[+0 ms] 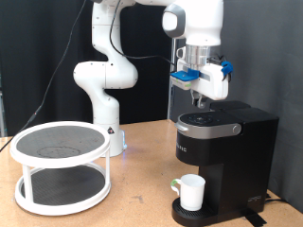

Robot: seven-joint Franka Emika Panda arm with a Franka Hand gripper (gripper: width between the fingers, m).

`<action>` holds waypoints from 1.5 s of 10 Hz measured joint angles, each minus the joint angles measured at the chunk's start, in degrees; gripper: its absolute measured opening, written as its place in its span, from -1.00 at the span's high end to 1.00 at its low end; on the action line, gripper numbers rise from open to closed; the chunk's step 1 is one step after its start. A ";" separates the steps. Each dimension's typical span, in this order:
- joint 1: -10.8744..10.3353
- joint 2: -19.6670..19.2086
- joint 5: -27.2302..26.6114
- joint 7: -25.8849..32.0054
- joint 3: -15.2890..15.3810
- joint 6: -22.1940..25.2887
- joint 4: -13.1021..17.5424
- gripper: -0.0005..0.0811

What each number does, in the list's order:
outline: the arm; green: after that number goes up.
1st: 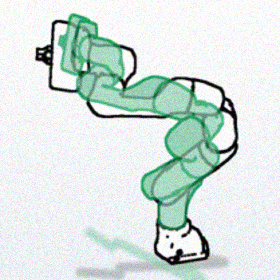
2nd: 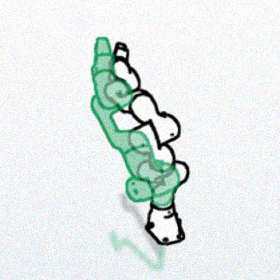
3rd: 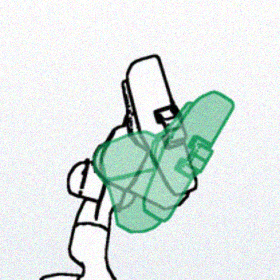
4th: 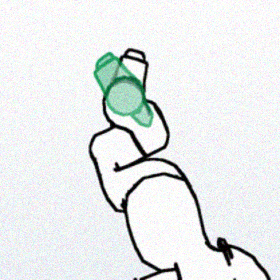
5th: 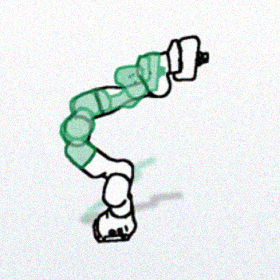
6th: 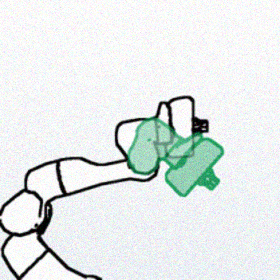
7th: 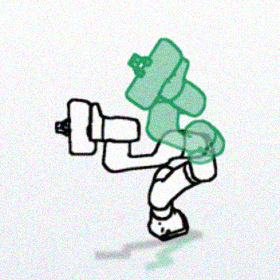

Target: Make a cup of coffee with the keurig machine

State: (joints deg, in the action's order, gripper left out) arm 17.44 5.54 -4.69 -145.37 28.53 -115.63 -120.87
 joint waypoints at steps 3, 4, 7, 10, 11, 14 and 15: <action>0.08 -1.17 0.00 -0.11 0.00 -0.92 -0.69 0.99; 0.09 -1.69 0.00 -0.11 0.00 -1.50 -0.77 0.99; 0.09 -2.88 0.00 -0.09 -0.01 -2.53 -0.77 0.99; 0.15 -3.70 -1.61 0.47 -0.09 0.23 0.53 0.99; 0.30 -4.63 -2.65 0.86 -0.24 2.48 1.82 0.99; 0.90 -8.02 -4.50 1.06 -0.85 8.37 6.04 0.99; 1.09 -9.12 -4.64 0.77 -1.12 10.24 7.41 0.99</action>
State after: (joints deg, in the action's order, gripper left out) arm 18.53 -3.58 -9.33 -144.60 27.40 -105.39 -113.46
